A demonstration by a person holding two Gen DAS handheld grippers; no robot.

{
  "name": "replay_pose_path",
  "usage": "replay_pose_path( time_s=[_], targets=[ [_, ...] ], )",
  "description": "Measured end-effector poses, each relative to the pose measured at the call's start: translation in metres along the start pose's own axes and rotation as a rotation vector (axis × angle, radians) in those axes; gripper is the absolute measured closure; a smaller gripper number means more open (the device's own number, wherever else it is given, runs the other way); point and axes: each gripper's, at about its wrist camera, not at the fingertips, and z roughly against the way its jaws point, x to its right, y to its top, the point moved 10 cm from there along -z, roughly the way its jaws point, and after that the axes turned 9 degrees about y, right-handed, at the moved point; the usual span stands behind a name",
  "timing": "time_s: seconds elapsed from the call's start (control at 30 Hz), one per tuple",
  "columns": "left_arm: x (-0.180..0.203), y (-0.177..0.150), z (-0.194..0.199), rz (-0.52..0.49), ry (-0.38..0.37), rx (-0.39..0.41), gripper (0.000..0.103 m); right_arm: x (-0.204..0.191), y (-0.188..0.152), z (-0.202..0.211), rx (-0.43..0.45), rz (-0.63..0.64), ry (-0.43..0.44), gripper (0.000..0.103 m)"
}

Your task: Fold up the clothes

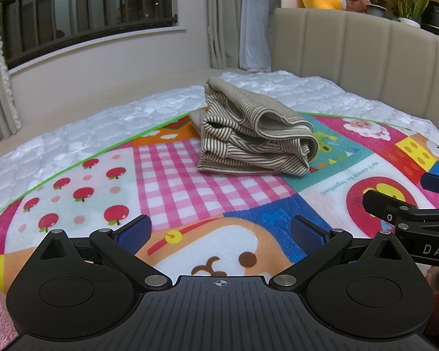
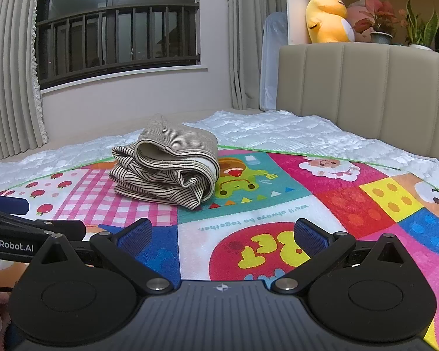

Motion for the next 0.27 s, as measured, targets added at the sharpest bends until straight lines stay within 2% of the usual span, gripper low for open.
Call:
replay_pose_path(
  time_s=[0.27],
  targets=[
    [0.0003, 0.0038, 0.004, -0.006, -0.008, 0.033, 0.0, -0.0017, 0.0013, 0.0006, 0.001, 0.005, -0.001, 0.0]
  ],
)
